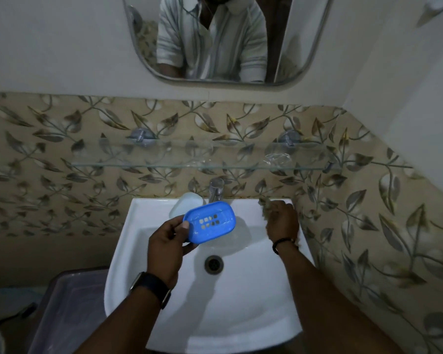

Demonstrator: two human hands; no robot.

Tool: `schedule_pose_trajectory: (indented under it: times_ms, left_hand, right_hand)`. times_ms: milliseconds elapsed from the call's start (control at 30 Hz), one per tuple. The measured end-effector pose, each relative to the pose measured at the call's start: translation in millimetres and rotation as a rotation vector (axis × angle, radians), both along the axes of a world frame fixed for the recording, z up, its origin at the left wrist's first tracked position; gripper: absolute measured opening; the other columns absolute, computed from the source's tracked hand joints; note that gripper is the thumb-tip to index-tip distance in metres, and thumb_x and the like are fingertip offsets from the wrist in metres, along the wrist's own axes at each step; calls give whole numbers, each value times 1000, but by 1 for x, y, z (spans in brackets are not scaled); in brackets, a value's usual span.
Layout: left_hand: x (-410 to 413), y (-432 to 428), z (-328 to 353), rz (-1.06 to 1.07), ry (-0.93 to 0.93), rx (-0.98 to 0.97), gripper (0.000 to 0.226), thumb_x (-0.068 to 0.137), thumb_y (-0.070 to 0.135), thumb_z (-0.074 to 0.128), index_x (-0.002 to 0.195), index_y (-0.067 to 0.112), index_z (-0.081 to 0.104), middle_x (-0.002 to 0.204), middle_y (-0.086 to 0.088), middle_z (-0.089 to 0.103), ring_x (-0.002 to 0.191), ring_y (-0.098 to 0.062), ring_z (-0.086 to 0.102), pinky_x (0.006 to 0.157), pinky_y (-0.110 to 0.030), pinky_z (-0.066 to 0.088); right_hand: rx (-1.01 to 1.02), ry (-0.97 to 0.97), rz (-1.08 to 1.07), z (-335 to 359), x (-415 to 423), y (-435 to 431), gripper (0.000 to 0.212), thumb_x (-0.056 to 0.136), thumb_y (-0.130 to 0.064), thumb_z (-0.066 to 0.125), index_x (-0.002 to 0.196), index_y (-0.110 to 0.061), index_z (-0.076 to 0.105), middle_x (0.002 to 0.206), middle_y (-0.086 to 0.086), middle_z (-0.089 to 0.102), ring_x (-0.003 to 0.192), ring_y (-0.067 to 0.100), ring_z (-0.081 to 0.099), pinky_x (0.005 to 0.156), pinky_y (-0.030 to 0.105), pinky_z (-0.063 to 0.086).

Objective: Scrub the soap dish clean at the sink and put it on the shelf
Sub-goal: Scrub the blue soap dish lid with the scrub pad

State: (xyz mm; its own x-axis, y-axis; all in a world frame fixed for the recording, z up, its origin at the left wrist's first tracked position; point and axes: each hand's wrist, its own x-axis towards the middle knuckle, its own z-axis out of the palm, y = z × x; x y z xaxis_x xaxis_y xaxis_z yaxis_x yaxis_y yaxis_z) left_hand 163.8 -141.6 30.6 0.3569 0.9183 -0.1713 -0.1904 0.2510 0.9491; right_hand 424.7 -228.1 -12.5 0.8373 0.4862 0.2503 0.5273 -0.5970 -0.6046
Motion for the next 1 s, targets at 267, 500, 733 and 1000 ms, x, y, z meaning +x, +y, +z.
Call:
schedule_pose_trajectory:
  times_ms: [267, 500, 733, 1000]
  left_hand:
    - [7, -3, 25, -102, -100, 25, 21, 95, 3, 62, 93, 17, 76, 80, 1, 79, 73, -13, 74, 63, -30, 61]
    - [-6, -1, 31, -142, -97, 121, 15, 98, 7, 59, 103, 10, 73, 86, -5, 79, 78, -22, 75, 66, -35, 62]
    - [-11, 8, 42, -144, -114, 133, 22, 99, 8, 58, 116, -3, 67, 102, -26, 72, 88, -30, 71, 71, -36, 63]
    - [-16, 12, 46, -4, -191, 40, 16, 99, 7, 58, 110, -2, 65, 89, -9, 69, 76, -19, 68, 66, -35, 64]
  right_hand:
    - [296, -538, 640, 81, -128, -3, 24, 92, -7, 56, 111, -17, 67, 109, 6, 66, 103, 24, 58, 94, 31, 46]
    - [-150, -735, 535, 100, -125, -7, 34, 80, -19, 48, 107, -22, 69, 101, 2, 67, 93, 27, 57, 75, 39, 46]
    - [127, -306, 661, 106, -171, 3, 29, 87, -10, 48, 92, -14, 76, 87, 6, 63, 85, 28, 52, 73, 42, 47]
    - [-155, -743, 693, 135, -122, -18, 32, 82, -13, 55, 102, -29, 75, 102, 4, 66, 93, 31, 58, 77, 38, 38]
